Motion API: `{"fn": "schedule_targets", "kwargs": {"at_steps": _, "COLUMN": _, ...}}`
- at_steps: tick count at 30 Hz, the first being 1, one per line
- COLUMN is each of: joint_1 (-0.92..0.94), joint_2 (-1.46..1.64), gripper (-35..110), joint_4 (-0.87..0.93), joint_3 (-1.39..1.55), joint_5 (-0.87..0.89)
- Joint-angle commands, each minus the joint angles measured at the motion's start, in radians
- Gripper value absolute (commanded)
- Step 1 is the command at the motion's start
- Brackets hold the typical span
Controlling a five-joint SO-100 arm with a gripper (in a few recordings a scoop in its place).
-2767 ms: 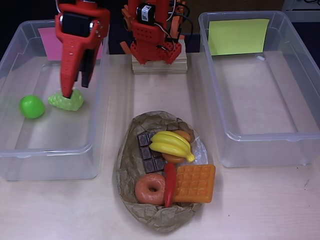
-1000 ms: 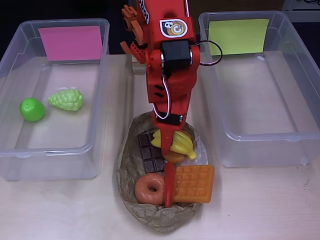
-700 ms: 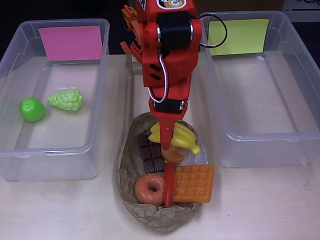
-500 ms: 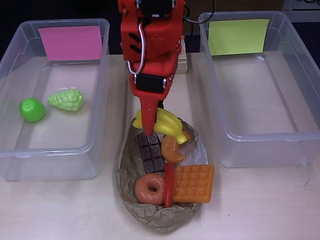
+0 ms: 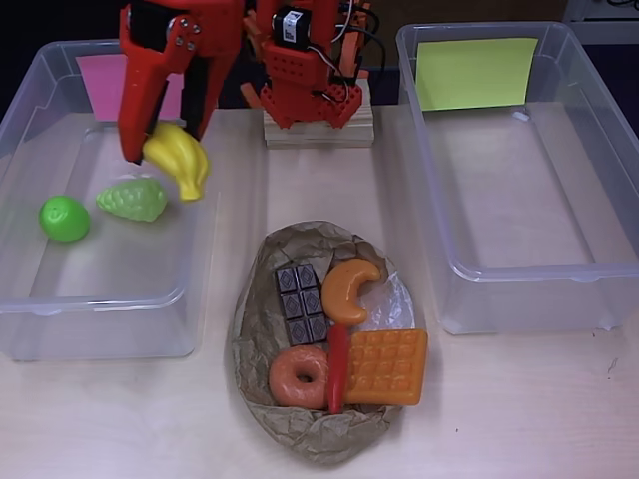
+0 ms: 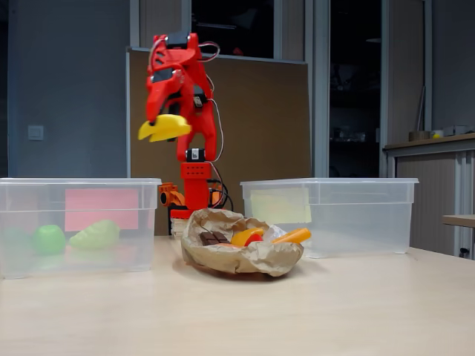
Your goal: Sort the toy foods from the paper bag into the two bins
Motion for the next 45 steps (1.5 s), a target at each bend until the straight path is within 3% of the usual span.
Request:
{"fn": "schedule_targets", "kwargs": {"at_steps": 1, "joint_1": 0.130, "joint_2": 0.048, "gripper": 20, "joint_4": -0.095, "joint_3": 0.081, "joint_5": -0.071}}
{"fn": "schedule_targets", "kwargs": {"at_steps": 12, "joint_1": 0.270, "joint_2": -0.184, "gripper": 20, "joint_4": -0.397, "joint_3": 0.290, "joint_5": -0.164}}
{"fn": "schedule_targets", "kwargs": {"at_steps": 25, "joint_1": 0.273, "joint_2": -0.407, "gripper": 25, "joint_4": -0.526, "joint_3": 0.322, "joint_5": -0.181}}
{"fn": "schedule_targets", "kwargs": {"at_steps": 45, "joint_1": 0.288, "joint_2": -0.204, "gripper": 35, "joint_4": -0.411, "joint_3": 0.311, "joint_5": -0.216}}
